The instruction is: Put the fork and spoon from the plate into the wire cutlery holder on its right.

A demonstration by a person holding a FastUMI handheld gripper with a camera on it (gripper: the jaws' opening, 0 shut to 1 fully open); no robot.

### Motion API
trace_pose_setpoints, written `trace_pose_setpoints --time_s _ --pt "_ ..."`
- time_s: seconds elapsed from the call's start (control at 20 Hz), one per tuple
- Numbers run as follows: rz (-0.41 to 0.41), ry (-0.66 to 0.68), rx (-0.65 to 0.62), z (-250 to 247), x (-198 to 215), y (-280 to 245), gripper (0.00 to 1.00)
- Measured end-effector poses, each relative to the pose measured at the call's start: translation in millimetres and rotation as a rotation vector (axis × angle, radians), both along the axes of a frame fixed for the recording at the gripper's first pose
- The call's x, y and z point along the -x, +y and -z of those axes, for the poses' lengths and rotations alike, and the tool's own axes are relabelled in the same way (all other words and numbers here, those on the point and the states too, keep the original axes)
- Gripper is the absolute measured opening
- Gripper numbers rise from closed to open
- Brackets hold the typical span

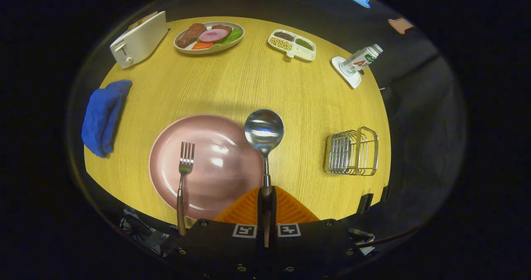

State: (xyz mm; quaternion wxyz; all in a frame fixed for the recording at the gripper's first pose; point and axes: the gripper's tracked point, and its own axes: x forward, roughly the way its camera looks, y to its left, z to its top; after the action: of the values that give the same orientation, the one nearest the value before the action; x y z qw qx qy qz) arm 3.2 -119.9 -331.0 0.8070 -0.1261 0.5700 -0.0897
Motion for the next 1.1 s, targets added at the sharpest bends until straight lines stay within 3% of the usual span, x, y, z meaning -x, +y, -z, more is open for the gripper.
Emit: trace_pose_setpoints --time_s 1.1 --pt "0.316 -0.044 0.038 -52 16 -139 0.04"
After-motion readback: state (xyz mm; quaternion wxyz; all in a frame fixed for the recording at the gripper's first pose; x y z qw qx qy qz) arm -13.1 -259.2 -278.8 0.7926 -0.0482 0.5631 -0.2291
